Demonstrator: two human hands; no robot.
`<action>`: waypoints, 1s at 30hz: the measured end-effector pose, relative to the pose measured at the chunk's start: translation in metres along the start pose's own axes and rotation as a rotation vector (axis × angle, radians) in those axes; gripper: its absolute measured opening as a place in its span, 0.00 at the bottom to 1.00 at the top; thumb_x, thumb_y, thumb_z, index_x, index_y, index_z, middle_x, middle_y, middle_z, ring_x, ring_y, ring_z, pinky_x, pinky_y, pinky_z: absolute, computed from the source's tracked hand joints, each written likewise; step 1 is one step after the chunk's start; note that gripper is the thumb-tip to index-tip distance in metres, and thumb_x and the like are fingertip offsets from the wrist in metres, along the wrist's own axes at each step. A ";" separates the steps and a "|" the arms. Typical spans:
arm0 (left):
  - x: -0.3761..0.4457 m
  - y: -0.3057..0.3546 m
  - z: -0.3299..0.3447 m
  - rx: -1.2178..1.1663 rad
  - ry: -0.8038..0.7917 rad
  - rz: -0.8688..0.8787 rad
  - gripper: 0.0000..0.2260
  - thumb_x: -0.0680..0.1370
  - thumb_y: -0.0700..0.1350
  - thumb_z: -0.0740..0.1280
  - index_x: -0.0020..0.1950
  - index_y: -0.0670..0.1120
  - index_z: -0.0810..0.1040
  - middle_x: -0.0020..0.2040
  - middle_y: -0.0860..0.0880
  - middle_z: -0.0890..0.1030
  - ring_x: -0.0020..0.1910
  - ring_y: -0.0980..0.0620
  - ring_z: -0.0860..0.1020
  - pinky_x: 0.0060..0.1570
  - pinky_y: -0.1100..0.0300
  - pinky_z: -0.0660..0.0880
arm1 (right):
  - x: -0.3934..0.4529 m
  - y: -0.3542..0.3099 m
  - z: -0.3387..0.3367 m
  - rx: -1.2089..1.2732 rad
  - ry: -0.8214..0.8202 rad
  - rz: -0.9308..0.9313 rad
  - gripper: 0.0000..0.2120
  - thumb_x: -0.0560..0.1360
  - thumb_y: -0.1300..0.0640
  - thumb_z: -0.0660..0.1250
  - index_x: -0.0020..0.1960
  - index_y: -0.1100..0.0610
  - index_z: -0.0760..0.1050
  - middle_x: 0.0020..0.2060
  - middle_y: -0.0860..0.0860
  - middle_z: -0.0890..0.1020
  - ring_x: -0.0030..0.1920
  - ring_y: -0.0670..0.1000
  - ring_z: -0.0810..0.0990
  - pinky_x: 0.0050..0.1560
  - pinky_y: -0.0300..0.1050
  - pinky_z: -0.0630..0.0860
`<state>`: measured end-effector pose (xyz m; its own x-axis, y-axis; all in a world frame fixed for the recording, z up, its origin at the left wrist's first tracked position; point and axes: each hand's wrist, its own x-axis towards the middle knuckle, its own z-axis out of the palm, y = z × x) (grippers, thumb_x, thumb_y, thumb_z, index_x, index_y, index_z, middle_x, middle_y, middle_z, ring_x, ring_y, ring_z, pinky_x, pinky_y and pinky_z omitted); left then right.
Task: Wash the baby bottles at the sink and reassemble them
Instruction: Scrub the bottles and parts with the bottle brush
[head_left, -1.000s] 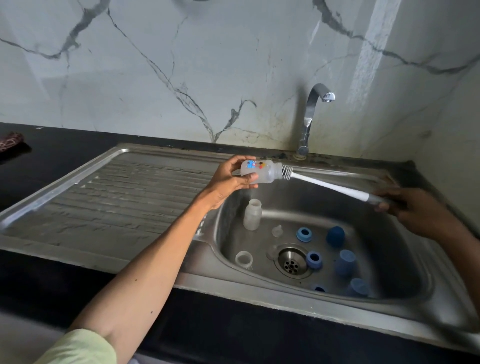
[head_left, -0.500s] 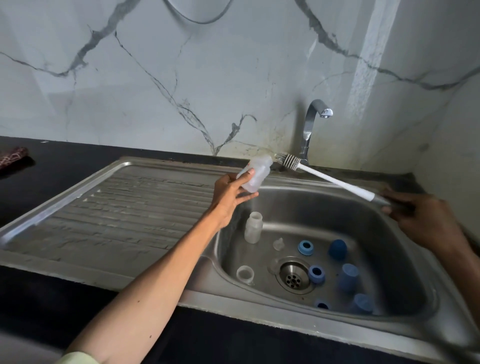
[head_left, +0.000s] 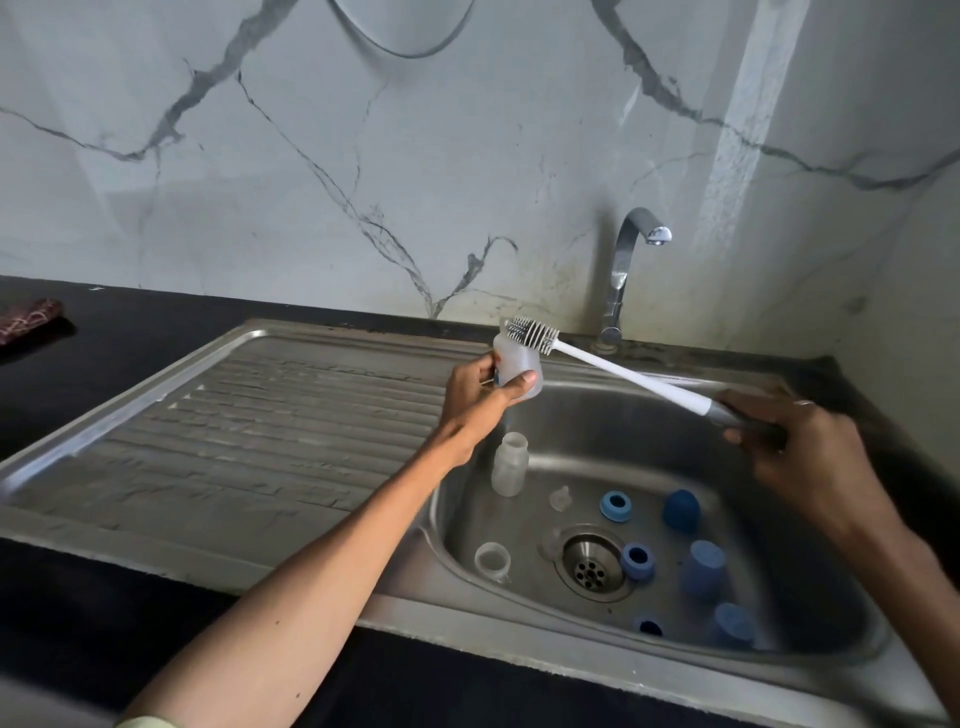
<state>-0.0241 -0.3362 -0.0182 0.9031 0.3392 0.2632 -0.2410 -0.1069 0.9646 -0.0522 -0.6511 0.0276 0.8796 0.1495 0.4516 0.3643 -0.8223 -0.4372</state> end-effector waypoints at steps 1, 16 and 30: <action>-0.001 -0.001 0.001 0.072 0.044 0.034 0.17 0.64 0.54 0.77 0.49 0.49 0.84 0.47 0.47 0.87 0.50 0.45 0.85 0.53 0.44 0.81 | -0.001 -0.001 0.001 -0.001 0.000 -0.011 0.22 0.71 0.66 0.73 0.64 0.54 0.79 0.58 0.59 0.81 0.58 0.61 0.80 0.62 0.52 0.73; -0.008 -0.006 0.021 0.287 0.078 0.181 0.10 0.68 0.44 0.79 0.37 0.50 0.78 0.34 0.56 0.81 0.31 0.62 0.76 0.35 0.63 0.74 | -0.007 -0.012 -0.001 -0.006 -0.026 -0.033 0.24 0.74 0.67 0.70 0.67 0.52 0.76 0.61 0.58 0.79 0.61 0.59 0.78 0.63 0.51 0.72; -0.001 -0.008 0.006 0.166 0.152 0.151 0.11 0.67 0.47 0.77 0.48 0.48 0.84 0.41 0.53 0.86 0.36 0.60 0.80 0.40 0.61 0.77 | -0.004 0.000 -0.022 -0.074 0.007 0.117 0.19 0.75 0.59 0.70 0.65 0.50 0.78 0.58 0.57 0.82 0.58 0.60 0.80 0.61 0.54 0.76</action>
<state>-0.0205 -0.3412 -0.0261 0.7948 0.4429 0.4148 -0.2955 -0.3146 0.9021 -0.0622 -0.6637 0.0429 0.9124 0.0470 0.4066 0.2360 -0.8720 -0.4288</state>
